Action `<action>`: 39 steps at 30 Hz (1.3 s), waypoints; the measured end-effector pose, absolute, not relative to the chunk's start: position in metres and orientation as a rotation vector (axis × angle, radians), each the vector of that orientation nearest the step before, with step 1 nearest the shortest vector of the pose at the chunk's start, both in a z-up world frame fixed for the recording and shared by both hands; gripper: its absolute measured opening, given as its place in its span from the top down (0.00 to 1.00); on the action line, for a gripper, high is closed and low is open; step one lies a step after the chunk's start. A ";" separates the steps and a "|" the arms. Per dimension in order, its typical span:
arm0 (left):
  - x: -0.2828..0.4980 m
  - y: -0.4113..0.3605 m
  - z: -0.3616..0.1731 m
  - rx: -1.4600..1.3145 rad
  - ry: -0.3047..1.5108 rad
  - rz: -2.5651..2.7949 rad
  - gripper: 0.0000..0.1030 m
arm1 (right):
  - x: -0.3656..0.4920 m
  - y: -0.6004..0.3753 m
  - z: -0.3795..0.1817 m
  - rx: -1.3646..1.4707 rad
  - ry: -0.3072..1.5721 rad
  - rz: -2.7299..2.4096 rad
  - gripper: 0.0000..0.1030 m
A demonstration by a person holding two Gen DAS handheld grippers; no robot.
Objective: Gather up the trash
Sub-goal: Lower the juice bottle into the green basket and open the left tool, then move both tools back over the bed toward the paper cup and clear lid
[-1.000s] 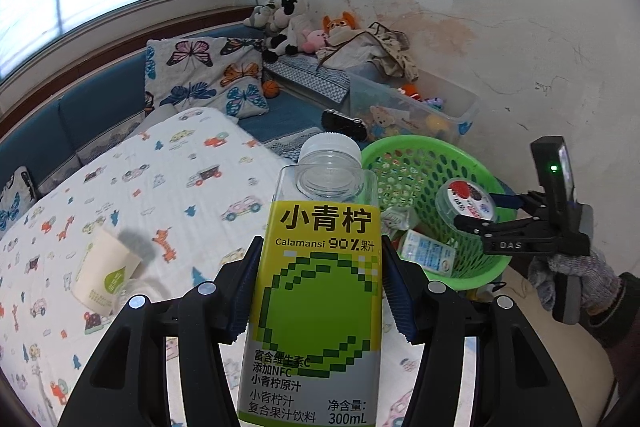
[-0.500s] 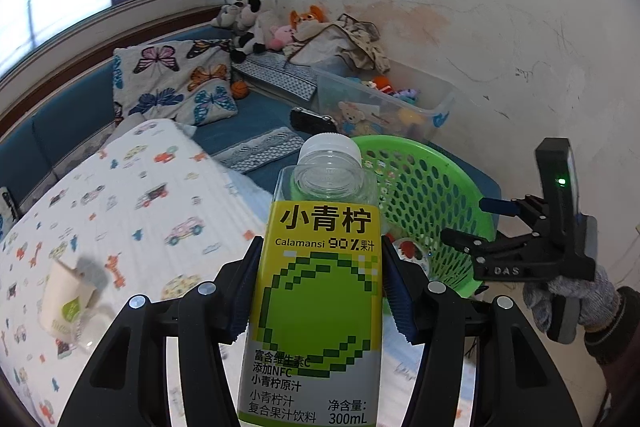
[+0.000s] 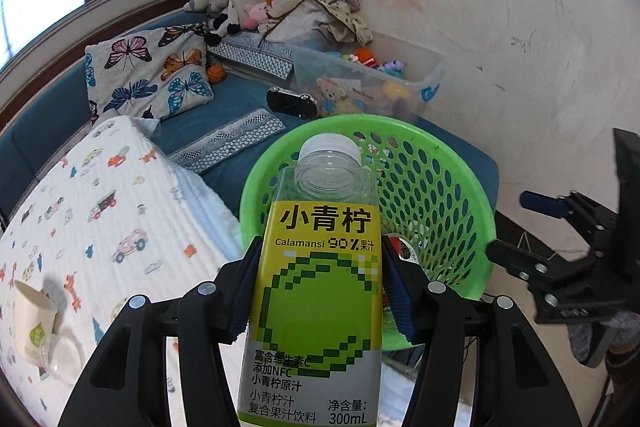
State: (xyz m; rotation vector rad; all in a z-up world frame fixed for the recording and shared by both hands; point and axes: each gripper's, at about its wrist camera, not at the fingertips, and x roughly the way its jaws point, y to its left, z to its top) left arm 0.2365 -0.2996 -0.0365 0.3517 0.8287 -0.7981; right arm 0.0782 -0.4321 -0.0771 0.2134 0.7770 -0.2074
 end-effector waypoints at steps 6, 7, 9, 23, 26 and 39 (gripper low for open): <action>0.241 -0.318 -0.050 0.371 0.865 -0.791 0.47 | 0.071 -0.432 -0.079 0.224 0.774 -0.197 0.10; 0.241 -0.322 -0.052 0.379 0.871 -0.790 0.47 | 0.071 -0.432 -0.079 0.227 0.774 -0.196 0.10; 0.242 -0.326 -0.056 0.390 0.881 -0.785 0.47 | 0.068 -0.432 -0.081 0.232 0.775 -0.196 0.10; 0.246 -0.343 -0.071 0.399 0.922 -0.773 0.47 | 0.061 -0.436 -0.084 0.253 0.776 -0.197 0.10; 0.245 -0.341 -0.067 0.378 0.900 -0.784 0.40 | 0.061 -0.436 -0.084 0.254 0.776 -0.196 0.10; 0.232 -0.283 -0.034 0.294 0.813 -0.756 0.37 | 0.059 -0.422 -0.072 0.239 0.754 -0.174 0.10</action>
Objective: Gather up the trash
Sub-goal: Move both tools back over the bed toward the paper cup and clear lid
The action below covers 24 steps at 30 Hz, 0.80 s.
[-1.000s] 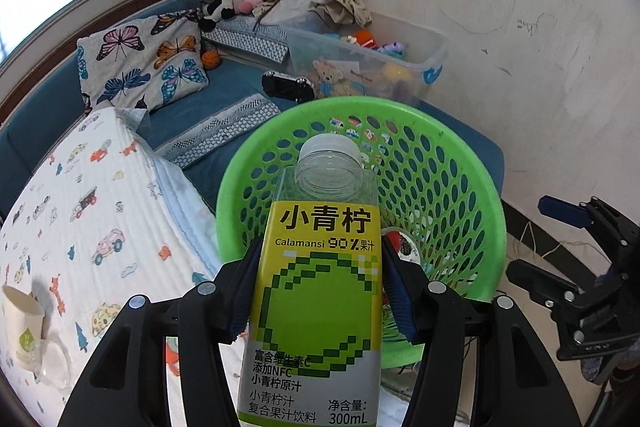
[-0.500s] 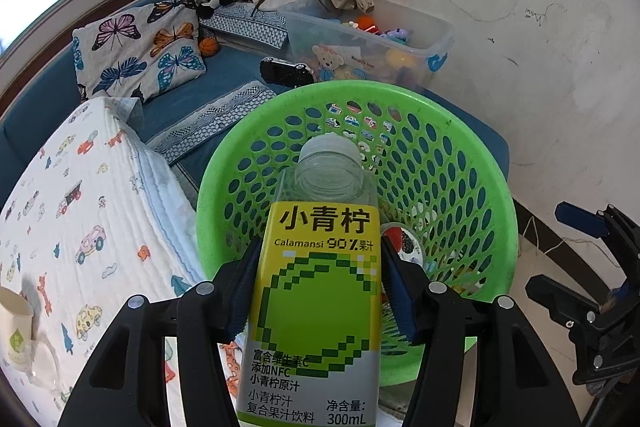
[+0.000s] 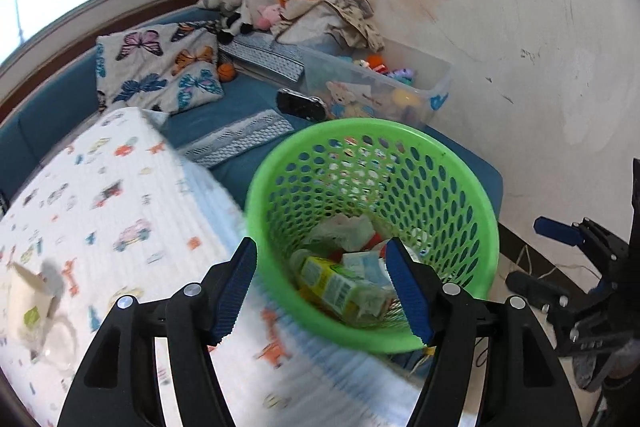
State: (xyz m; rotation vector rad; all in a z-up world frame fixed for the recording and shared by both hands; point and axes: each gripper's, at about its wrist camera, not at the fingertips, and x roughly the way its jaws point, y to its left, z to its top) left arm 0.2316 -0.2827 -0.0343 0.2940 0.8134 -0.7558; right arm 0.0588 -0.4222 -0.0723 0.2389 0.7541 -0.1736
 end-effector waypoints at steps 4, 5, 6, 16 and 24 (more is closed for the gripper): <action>0.226 -0.255 -0.026 0.253 0.807 -0.731 0.37 | 0.060 -0.412 -0.067 0.236 0.745 -0.159 0.10; 0.225 -0.249 -0.025 0.246 0.803 -0.726 0.37 | 0.061 -0.411 -0.066 0.234 0.743 -0.155 0.10; 0.223 -0.243 -0.024 0.242 0.798 -0.717 0.37 | 0.062 -0.408 -0.064 0.228 0.741 -0.149 0.10; 0.216 -0.167 -0.025 0.157 0.798 -0.608 0.37 | 0.080 -0.359 -0.052 0.155 0.735 -0.045 0.10; 0.222 -0.092 -0.030 0.106 0.812 -0.470 0.37 | 0.108 -0.304 -0.047 0.091 0.742 0.076 0.11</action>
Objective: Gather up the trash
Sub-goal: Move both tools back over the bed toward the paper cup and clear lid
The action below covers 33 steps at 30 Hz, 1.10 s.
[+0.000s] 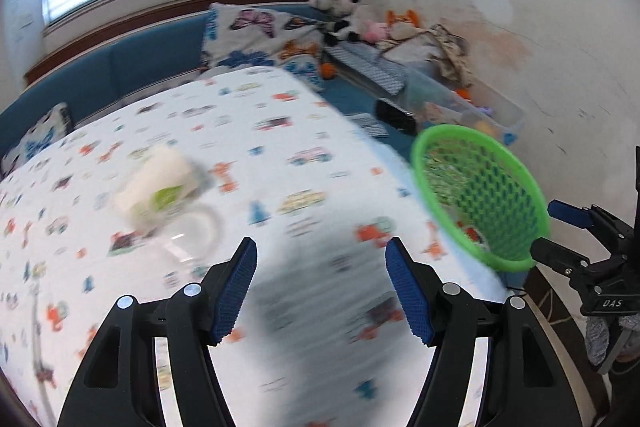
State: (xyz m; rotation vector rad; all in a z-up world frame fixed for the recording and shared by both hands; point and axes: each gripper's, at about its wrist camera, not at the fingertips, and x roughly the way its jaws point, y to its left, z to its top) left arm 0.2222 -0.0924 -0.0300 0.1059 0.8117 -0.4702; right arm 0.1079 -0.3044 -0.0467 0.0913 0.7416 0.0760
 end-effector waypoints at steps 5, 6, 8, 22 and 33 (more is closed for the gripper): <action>0.227 -0.051 -0.030 0.084 0.817 -0.391 0.37 | 0.127 -0.266 -0.050 0.051 0.758 0.160 0.12; 0.226 -0.043 -0.030 0.081 0.817 -0.378 0.37 | 0.131 -0.259 -0.051 0.047 0.762 0.175 0.12; 0.228 -0.026 -0.030 0.077 0.818 -0.349 0.37 | 0.140 -0.244 -0.052 0.036 0.769 0.206 0.13; 0.236 0.056 -0.030 0.029 0.818 -0.225 0.37 | 0.207 -0.147 -0.069 -0.053 0.824 0.350 0.21; 0.250 0.081 -0.040 -0.007 0.836 -0.205 0.37 | 0.252 -0.099 -0.086 -0.096 0.856 0.404 0.24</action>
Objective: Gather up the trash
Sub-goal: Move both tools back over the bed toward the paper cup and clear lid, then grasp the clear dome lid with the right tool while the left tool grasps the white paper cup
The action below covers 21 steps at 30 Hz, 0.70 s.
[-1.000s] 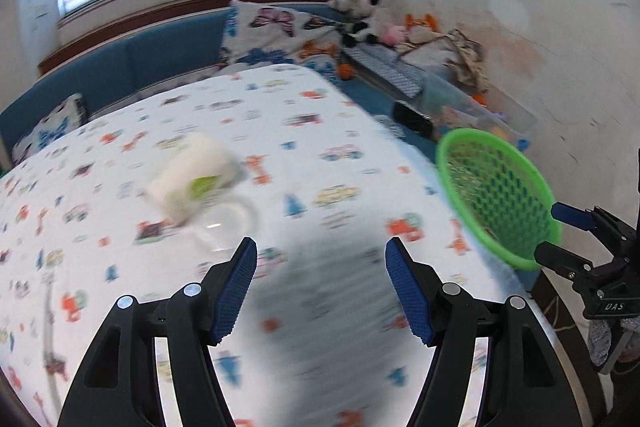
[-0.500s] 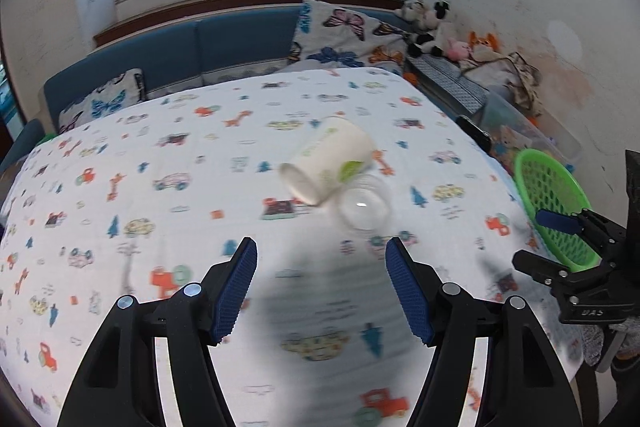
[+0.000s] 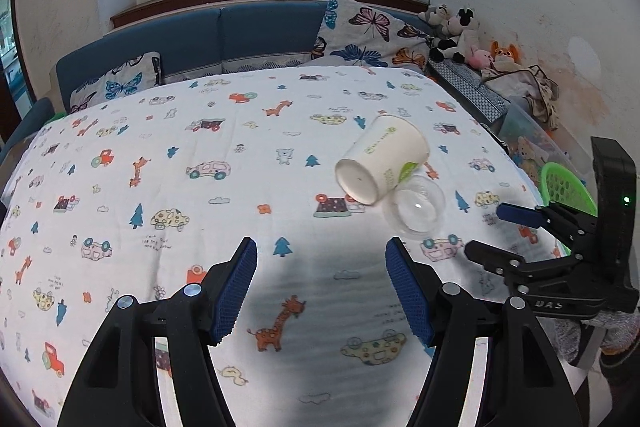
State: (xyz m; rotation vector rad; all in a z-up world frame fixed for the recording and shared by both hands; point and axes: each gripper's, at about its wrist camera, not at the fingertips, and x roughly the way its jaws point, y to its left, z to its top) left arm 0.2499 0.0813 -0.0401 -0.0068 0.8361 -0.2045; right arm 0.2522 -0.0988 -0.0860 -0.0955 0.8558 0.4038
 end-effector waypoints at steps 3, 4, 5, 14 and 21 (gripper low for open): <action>0.255 0.087 -0.043 -0.013 0.844 -0.201 0.37 | 0.264 -0.090 -0.090 -0.094 0.863 0.416 0.25; 0.255 0.088 -0.044 -0.014 0.846 -0.200 0.37 | 0.268 -0.085 -0.092 -0.099 0.866 0.419 0.25; 0.257 0.089 -0.046 -0.017 0.850 -0.199 0.37 | 0.272 -0.082 -0.094 -0.103 0.869 0.423 0.25; 0.268 0.095 -0.054 -0.024 0.871 -0.196 0.37 | 0.298 -0.069 -0.103 -0.110 0.887 0.427 0.27; 0.276 0.089 -0.055 -0.011 0.872 -0.204 0.37 | 0.305 -0.064 -0.112 -0.115 0.901 0.429 0.35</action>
